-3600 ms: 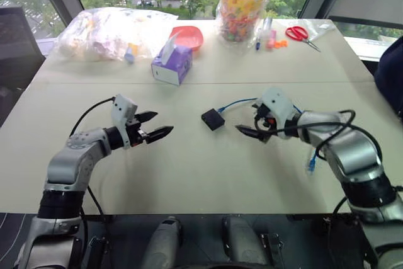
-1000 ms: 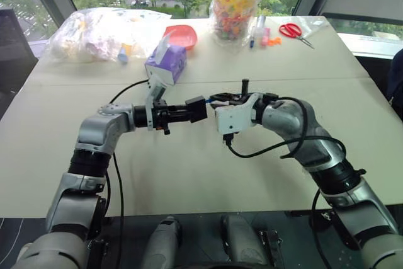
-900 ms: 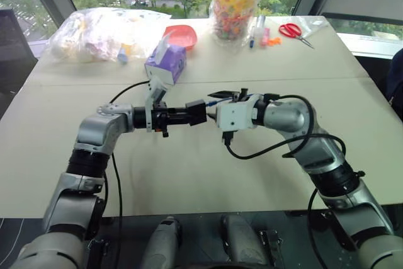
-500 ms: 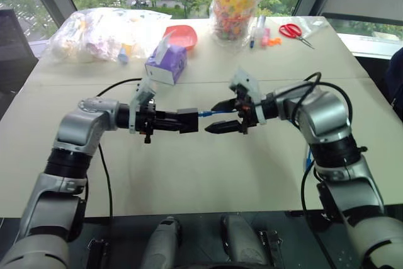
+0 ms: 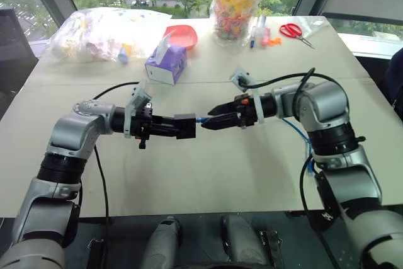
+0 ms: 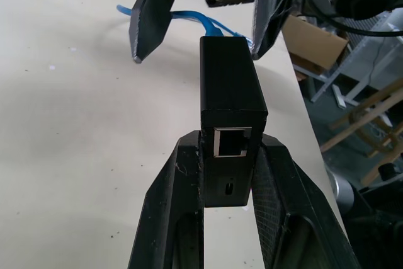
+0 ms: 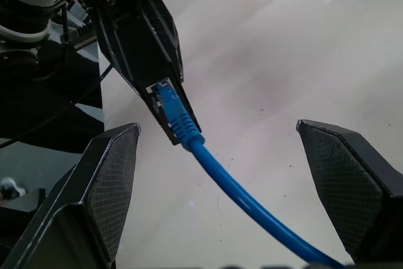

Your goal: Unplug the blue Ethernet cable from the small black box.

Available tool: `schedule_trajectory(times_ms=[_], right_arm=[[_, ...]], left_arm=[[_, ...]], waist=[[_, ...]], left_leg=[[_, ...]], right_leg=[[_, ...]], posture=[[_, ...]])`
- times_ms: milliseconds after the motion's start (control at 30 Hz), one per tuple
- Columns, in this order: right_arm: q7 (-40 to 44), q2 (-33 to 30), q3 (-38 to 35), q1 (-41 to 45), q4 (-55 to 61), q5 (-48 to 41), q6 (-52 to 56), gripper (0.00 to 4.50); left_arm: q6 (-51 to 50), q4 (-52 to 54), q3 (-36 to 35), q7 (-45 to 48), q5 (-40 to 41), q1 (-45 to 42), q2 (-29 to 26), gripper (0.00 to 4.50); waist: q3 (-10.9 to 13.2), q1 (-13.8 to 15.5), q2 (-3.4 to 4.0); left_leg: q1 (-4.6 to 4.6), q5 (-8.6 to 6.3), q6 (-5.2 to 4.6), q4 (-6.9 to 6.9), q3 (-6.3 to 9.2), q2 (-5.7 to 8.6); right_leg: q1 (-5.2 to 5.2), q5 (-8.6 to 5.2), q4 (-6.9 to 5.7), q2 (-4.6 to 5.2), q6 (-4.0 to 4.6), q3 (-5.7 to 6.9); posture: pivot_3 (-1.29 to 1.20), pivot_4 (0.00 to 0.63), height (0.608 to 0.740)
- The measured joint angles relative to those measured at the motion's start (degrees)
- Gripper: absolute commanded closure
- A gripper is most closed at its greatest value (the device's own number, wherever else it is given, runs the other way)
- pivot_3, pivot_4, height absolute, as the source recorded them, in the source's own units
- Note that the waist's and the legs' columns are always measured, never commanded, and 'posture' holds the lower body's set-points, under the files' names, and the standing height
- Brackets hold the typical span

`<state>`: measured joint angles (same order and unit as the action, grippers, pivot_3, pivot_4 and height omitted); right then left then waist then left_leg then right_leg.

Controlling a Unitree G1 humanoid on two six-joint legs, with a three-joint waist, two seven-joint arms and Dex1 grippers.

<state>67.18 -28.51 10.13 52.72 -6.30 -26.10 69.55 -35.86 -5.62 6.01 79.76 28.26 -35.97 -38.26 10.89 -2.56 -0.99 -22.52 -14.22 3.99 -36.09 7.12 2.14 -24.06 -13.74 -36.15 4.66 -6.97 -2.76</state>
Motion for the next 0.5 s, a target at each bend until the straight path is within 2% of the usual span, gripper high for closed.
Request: schedule_trajectory(times_ms=[33, 67, 133, 200, 500], right_arm=[[-0.19, -0.10, 0.15, 0.00, 0.23, -0.14, 0.00, 0.34], [-0.43, -0.13, 0.20, 0.00, 0.31, -0.31, 0.00, 0.57], [-0.87, -0.13, 0.26, -0.01, 0.50, -0.80, -0.01, 1.23], [-1.38, -0.13, 0.41, -0.01, 0.95, -1.27, -0.05, 2.17], [-2.85, -0.08, 1.63, -0.01, 2.20, -2.41, -0.20, 2.17]], left_arm=[[0.17, -0.01, 0.00, -0.02, -0.16, 0.00, 0.01, 4.05], [0.22, -0.05, 0.00, -0.07, -0.20, 0.00, 0.07, 4.05], [0.24, -0.10, 0.00, -0.23, -0.26, 0.00, 0.19, 4.05], [0.28, -0.22, 0.00, -0.33, -0.29, 0.00, 0.22, 4.05], [0.28, -0.27, 0.00, -0.75, -0.30, 0.19, 0.27, 4.05]], waist=[[0.00, -0.02, 0.00], [0.00, -0.02, 0.00], [0.00, -0.01, 0.00], [0.00, 0.00, 0.00], [0.00, 0.00, 0.00]], left_leg=[[0.00, 0.00, 0.00, 0.00, 0.00, 0.00], [0.00, 0.00, 0.00, 0.00, 0.00, 0.00], [0.00, 0.00, 0.00, 0.00, 0.00, 0.00], [0.00, 0.00, 0.00, 0.00, 0.00, 0.00], [0.00, 0.00, 0.00, -0.01, 0.00, 0.00]], right_leg=[[0.00, 0.00, 0.00, 0.00, 0.00, 0.00], [0.00, 0.00, 0.00, 0.00, 0.00, 0.00], [0.00, 0.00, 0.00, 0.00, 0.00, 0.00], [0.00, 0.00, 0.00, 0.00, 0.00, 0.00], [0.00, 0.00, -0.01, 0.00, 0.00, 0.00]], posture=[[0.00, 0.150, 0.740], [0.00, 0.150, 0.740], [0.00, 0.150, 0.740], [0.00, 0.150, 0.740], [0.00, 0.150, 0.740]])
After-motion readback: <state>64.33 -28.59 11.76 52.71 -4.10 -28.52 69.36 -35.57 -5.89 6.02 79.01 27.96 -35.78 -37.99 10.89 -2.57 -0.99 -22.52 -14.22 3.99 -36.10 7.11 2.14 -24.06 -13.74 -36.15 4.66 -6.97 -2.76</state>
